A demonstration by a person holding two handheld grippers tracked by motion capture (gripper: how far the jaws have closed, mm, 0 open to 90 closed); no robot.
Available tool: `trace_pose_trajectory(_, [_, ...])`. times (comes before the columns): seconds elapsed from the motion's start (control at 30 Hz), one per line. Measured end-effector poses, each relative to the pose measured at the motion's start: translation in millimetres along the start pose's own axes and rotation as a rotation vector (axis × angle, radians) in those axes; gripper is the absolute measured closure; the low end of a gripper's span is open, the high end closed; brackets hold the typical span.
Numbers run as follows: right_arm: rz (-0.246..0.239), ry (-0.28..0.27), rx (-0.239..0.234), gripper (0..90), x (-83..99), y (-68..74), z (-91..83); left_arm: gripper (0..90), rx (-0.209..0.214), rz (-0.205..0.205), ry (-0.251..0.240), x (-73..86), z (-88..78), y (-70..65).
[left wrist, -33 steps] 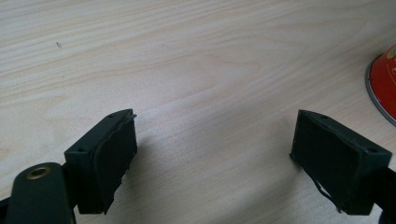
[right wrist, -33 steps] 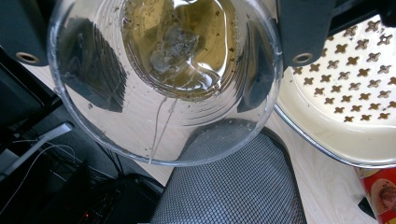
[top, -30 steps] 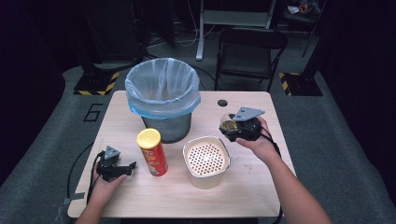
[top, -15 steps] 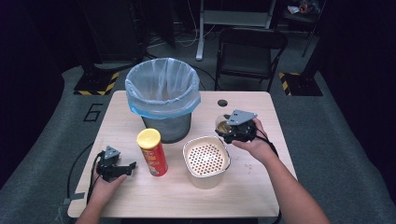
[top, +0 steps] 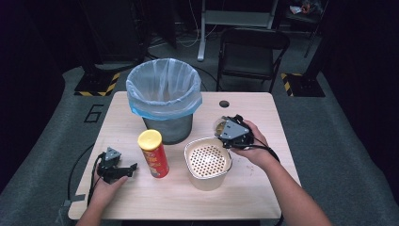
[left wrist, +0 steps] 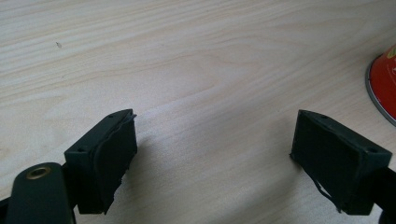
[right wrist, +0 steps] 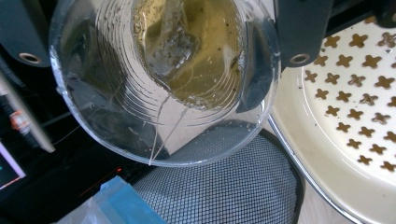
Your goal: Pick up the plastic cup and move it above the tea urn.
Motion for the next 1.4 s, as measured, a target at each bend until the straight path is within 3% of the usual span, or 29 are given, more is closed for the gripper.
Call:
trace_pose_trajectory(0.07, [-0.020, -0.001, 0.008, 34.8, -1.0, 0.9, -0.1, 13.7, 0.000, 0.000, 0.000, 0.0, 0.0, 0.0])
trace_pose_trajectory(0.1, [-0.069, 0.007, 0.028, 34.8, -2.8, 3.7, -0.6, 13.7, 0.000, -0.001, 0.000, 0.0, 0.0, 0.0])
trace_pose_trajectory(0.13, [-0.069, 0.007, 0.028, 34.8, -2.8, 3.7, -0.6, 13.7, 0.000, -0.001, 0.000, 0.0, 0.0, 0.0])
trace_pose_trajectory(0.23, [-0.157, 0.026, 0.079, 34.9, -6.2, 9.9, -0.7, 13.7, 0.000, -0.001, 0.000, 0.0, 0.0, 0.0])
trace_pose_trajectory(0.27, [-0.157, 0.026, 0.079, 34.9, -6.2, 9.9, -0.7, 13.7, 0.000, -0.001, 0.000, 0.0, 0.0, 0.0])
trace_pose_trajectory(0.3, [-0.211, 0.043, 0.107, 35.0, -7.8, 13.6, -0.2, 13.7, 0.000, -0.001, 0.000, 0.0, 0.0, -0.1])
trace_pose_trajectory(0.33, [-0.211, 0.043, 0.107, 35.0, -7.8, 13.6, -0.2, 13.7, 0.000, -0.001, 0.000, 0.0, 0.0, -0.1])
trace_pose_trajectory(0.37, [-0.266, 0.061, 0.132, 35.0, -9.4, 16.4, 0.8, 13.7, 0.000, -0.001, -0.001, 0.0, 0.0, -0.1])
trace_pose_trajectory(0.4, [-0.266, 0.061, 0.132, 35.0, -9.4, 16.4, 0.8, 13.7, 0.000, -0.001, -0.001, 0.0, 0.0, -0.1])
trace_pose_trajectory(0.47, [-0.323, 0.077, 0.167, 35.0, -11.4, 19.7, 1.8, 13.7, 0.000, -0.001, 0.000, 0.0, 0.0, -0.1])
trace_pose_trajectory(0.5, [-0.358, 0.085, 0.177, 35.1, -12.3, 21.3, 2.4, 13.7, 0.000, -0.001, 0.000, 0.0, 0.0, 0.0])
trace_pose_trajectory(0.53, [-0.423, 0.099, 0.202, 35.1, -13.8, 24.3, 3.4, 13.7, 0.000, -0.001, -0.001, 0.0, 0.0, -0.1])
trace_pose_trajectory(0.63, [-0.522, 0.118, 0.237, 35.2, -16.0, 29.7, 4.6, 13.7, 0.000, -0.001, -0.001, 0.0, 0.1, -0.1])
trace_pose_trajectory(0.67, [-0.522, 0.118, 0.237, 35.2, -16.0, 29.7, 4.6, 13.7, 0.000, -0.001, -0.001, 0.0, 0.1, -0.1])
trace_pose_trajectory(0.7, [-0.563, 0.126, 0.250, 35.2, -16.9, 31.8, 4.8, 13.7, 0.000, -0.001, 0.000, 0.0, 0.0, -0.1])
trace_pose_trajectory(0.73, [-0.638, 0.140, 0.269, 35.3, -18.6, 36.4, 5.5, 13.7, 0.000, 0.000, 0.000, 0.0, 0.0, 0.0])
trace_pose_trajectory(0.77, [-0.672, 0.146, 0.278, 35.3, -19.5, 38.2, 5.8, 13.7, 0.000, -0.001, -0.001, 0.0, 0.1, 0.0])
trace_pose_trajectory(0.8, [-0.672, 0.146, 0.278, 35.3, -19.5, 38.2, 5.8, 13.7, 0.000, -0.001, -0.001, 0.0, 0.1, 0.0])
trace_pose_trajectory(0.87, [-0.758, 0.161, 0.303, 35.3, -20.9, 43.5, 6.3, 13.7, 0.000, -0.001, -0.001, 0.0, 0.0, -0.1])
trace_pose_trajectory(0.9, [-0.758, 0.161, 0.303, 35.3, -20.9, 43.5, 6.3, 13.7, 0.000, -0.001, -0.001, 0.0, 0.0, -0.1])
trace_pose_trajectory(0.97, [-0.877, 0.175, 0.337, 35.3, -24.0, 46.3, 5.9, 13.7, 0.000, -0.001, 0.000, 0.0, 0.0, -0.1])
trace_pose_trajectory(1.07, [-0.919, 0.181, 0.350, 35.3, -24.3, 49.7, 6.4, 13.7, 0.000, -0.001, -0.001, 0.0, 0.0, -0.1])
trace_pose_trajectory(1.1, [-0.978, 0.186, 0.375, 35.2, -25.9, 52.1, 5.5, 13.7, 0.000, -0.002, -0.001, -0.1, 0.1, -0.1])
trace_pose_trajectory(1.17, [-1.031, 0.196, 0.368, 35.1, -27.0, 54.0, 4.9, 13.7, 0.000, -0.001, 0.000, 0.0, 0.0, -0.1])
trace_pose_trajectory(1.2, [-1.031, 0.196, 0.368, 35.1, -27.0, 54.0, 4.9, 13.7, 0.000, -0.001, 0.000, 0.0, 0.0, -0.1])
trace_pose_trajectory(1.23, [-1.135, 0.187, 0.388, 35.1, -31.4, 56.0, 4.7, 13.7, 0.000, -0.001, -0.001, 0.0, 0.0, -0.1])
trace_pose_trajectory(1.3, [-1.135, 0.191, 0.397, 35.1, -29.8, 57.3, 3.8, 13.7, 0.000, -0.001, 0.000, 0.0, 0.0, -0.1])
trace_pose_trajectory(1.33, [-1.181, 0.184, 0.406, 35.0, -31.9, 60.2, 3.4, 13.7, 0.000, 0.000, 0.000, 0.0, 0.0, 0.0])
trace_pose_trajectory(1.4, [-1.187, 0.178, 0.420, 35.0, -32.5, 61.0, 2.5, 13.7, 0.000, -0.001, 0.000, 0.0, 0.0, -0.1])
Point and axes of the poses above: each handheld gripper's, and its own axes: z roughly forward along the jaws, x roughly out of its underside, y roughly to its left, the point moved 6 cm from there along z, roughly forward along the jaws, and after that the axes turned 1 degree about -z, right-handed, at the moved point
